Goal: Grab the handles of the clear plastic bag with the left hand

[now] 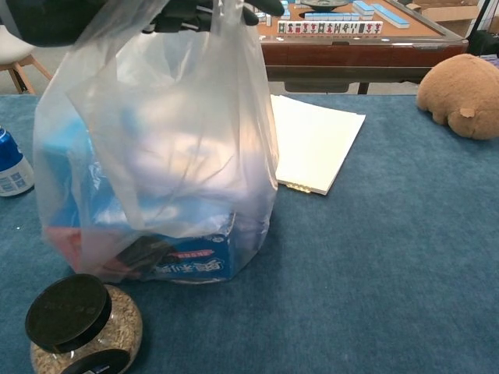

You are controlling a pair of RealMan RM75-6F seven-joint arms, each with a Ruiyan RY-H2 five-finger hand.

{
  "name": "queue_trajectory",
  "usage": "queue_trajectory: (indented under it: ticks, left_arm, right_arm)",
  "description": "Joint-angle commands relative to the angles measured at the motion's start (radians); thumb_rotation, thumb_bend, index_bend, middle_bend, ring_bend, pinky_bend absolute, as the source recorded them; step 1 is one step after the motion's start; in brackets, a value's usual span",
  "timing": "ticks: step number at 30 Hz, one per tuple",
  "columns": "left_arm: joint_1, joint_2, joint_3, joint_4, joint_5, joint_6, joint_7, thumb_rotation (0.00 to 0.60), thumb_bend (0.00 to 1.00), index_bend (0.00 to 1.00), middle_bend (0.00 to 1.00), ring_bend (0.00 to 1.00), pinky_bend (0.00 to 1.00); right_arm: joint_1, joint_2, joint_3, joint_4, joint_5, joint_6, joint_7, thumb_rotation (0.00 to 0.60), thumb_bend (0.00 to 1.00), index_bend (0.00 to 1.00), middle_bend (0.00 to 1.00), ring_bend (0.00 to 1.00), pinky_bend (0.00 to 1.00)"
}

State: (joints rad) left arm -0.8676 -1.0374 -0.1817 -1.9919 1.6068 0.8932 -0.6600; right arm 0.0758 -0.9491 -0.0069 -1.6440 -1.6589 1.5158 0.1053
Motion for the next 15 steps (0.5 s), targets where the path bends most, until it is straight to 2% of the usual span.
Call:
queue_trajectory:
  ticks: [1,8,15]
  left_arm:
    - [-0.034,0.01,-0.015,-0.016,-0.028,-0.039,-0.117,0.0,0.14,0.19,0.07,0.0,0.0]
    - [-0.071,0.027,-0.041,-0.005,-0.029,-0.058,-0.368,0.0,0.14,0.17,0.07,0.0,0.0]
    - [-0.118,0.044,-0.034,0.027,0.046,-0.062,-0.702,0.0,0.14,0.17,0.07,0.0,0.0]
  right_arm:
    - [0.0,0.0,0.0,0.001,0.001,-0.001,0.001,0.6,0.14,0.15,0.25,0.13,0.2]
    - [-0.005,0.001,0.0,0.004,0.003,0.007,0.006,0.6,0.14,0.15,0.25,0.13,0.2]
    - [-0.007,-0.002,0.0,0.009,0.0,0.011,0.012,0.6,0.14,0.15,0.25,0.13,0.2]
